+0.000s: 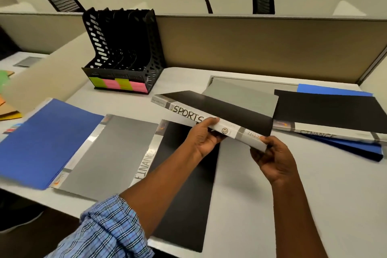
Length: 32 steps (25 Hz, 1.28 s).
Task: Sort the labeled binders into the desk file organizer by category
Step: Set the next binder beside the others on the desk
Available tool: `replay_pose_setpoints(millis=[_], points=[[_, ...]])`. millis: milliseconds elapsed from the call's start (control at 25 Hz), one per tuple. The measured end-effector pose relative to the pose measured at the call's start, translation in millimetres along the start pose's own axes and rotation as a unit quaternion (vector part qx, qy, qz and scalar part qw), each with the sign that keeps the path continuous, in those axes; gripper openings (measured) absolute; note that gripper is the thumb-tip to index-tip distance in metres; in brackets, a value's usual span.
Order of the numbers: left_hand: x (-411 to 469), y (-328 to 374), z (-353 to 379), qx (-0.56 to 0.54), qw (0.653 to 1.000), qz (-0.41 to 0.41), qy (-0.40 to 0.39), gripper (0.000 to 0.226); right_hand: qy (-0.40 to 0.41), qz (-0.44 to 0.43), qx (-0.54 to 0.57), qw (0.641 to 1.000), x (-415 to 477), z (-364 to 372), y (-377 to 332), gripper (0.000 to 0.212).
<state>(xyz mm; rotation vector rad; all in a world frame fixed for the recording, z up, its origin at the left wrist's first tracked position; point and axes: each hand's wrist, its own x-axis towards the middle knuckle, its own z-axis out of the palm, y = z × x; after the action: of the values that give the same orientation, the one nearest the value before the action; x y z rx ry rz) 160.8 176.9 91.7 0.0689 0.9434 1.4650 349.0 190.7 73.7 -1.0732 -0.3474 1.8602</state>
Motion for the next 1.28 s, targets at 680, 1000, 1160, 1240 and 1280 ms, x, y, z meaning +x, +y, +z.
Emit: replay_pose_setpoints(millis=[680, 1000, 1160, 1240, 1280], points=[[-110.6, 155.1, -188.8, 0.156, 0.986, 0.018, -0.063, 0.033, 0.146, -0.13, -0.461, 0.865, -52.2, 89.5, 110.2, 0.039], [-133.8, 249.0, -297.1, 0.17, 0.983, 0.034, -0.067, 0.017, 0.105, -0.163, -0.485, 0.853, -111.1, 153.7, 230.3, 0.017], [-128.4, 259.3, -322.7, 0.187, 0.981, 0.038, -0.016, 0.023, 0.113, -0.161, -0.551, 0.811, -121.5, 172.8, 272.5, 0.021], [-124.6, 261.0, -332.0, 0.194, 0.98, 0.034, 0.005, 0.027, 0.107, -0.142, -0.619, 0.765, -121.4, 176.3, 281.2, 0.026], [-123.5, 261.2, -335.2, 0.199, 0.979, 0.033, 0.01, 0.029, 0.101, -0.121, -0.653, 0.741, -120.4, 176.4, 281.1, 0.03]])
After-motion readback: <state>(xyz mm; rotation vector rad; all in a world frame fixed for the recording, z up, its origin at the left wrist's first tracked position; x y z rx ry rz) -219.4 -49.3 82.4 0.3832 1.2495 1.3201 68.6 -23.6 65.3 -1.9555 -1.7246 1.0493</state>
